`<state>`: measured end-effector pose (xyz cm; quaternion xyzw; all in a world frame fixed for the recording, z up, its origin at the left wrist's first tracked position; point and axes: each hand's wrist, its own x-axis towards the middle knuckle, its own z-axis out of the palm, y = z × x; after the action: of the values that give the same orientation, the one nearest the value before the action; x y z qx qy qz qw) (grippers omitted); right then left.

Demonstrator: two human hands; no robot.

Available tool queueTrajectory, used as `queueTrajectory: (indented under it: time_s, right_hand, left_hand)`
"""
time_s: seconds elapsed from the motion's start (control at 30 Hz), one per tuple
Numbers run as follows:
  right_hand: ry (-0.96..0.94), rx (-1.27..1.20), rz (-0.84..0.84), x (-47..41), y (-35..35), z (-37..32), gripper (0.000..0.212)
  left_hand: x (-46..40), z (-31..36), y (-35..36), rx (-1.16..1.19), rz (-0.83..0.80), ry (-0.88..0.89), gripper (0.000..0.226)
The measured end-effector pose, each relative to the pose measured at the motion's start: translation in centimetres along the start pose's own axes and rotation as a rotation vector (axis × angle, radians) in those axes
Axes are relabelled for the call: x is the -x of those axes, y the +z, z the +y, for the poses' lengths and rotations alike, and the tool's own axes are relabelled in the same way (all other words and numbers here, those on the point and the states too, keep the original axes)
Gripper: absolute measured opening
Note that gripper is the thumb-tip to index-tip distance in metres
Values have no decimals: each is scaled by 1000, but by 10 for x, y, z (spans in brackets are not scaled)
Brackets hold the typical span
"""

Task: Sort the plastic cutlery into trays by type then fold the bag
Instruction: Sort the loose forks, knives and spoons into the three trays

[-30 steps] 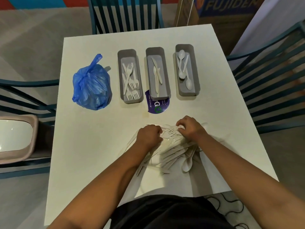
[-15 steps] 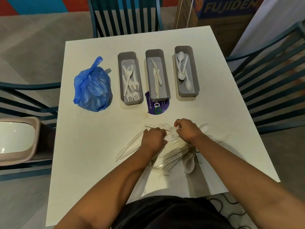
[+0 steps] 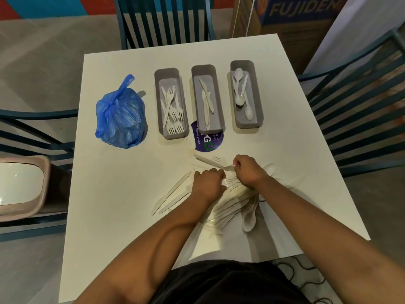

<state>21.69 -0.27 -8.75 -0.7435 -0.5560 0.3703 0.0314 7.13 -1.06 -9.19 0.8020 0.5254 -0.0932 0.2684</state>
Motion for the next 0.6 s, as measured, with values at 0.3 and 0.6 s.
queueTrajectory:
  time_s: [0.3,0.6]
  right_hand:
    - [39,-162,29,2,-4,3,9]
    - [6,-289,75,1,-9,-3,26]
  left_hand:
    - [-5,3,-12,185,-16,-13,16]
    - [-17,-1,-41,771,246,-82,21]
